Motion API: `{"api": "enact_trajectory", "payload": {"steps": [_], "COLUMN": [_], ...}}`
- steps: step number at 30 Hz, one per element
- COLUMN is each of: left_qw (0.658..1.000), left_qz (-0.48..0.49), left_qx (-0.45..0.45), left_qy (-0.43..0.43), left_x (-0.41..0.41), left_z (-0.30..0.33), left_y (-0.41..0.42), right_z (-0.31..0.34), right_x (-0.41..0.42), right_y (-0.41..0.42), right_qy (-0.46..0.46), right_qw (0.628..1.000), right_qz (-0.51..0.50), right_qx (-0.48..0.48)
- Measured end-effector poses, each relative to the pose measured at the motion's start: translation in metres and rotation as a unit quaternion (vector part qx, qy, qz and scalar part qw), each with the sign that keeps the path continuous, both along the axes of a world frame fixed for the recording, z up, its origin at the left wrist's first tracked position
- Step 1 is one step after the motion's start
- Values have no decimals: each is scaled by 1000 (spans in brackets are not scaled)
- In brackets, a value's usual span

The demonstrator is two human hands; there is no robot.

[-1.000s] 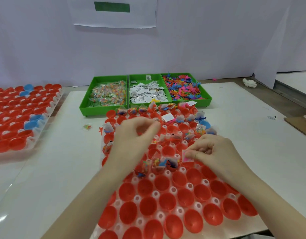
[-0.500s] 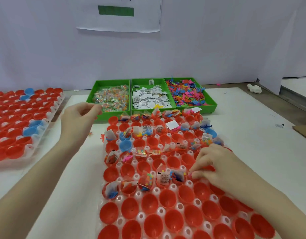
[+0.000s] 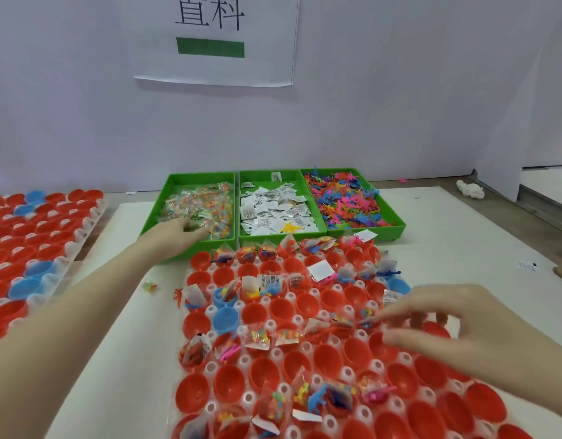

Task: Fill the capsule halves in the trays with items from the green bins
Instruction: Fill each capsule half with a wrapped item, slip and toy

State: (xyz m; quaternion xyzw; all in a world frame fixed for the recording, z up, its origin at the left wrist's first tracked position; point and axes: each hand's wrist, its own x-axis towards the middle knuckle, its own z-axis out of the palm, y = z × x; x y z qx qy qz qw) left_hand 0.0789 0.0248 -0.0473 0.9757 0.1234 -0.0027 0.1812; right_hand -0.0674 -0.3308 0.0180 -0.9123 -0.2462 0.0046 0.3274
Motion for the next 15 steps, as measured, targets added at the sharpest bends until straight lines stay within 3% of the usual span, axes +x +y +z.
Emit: {"api": "enact_trajectory", "payload": {"steps": [4, 9, 12, 15], "left_qw": [990, 965, 926, 868], "left_qz": [38, 79, 136, 178], "left_qx": [-84, -105, -172, -301], "left_qy": [-103, -227, -306, -352], "left_x": [6, -3, -12, -26], "left_z": [-4, -5, 1, 11], "left_y": [-2, -4, -5, -10], "right_z": [3, -20, -37, -46], "right_x": [41, 124, 165, 200], "right_y": [-2, -7, -3, 1], "right_qy": [-7, -1, -33, -33], "right_qw": [995, 961, 961, 967], "right_qz": [-45, -197, -244, -252], "right_qx": [89, 193, 128, 1]}}
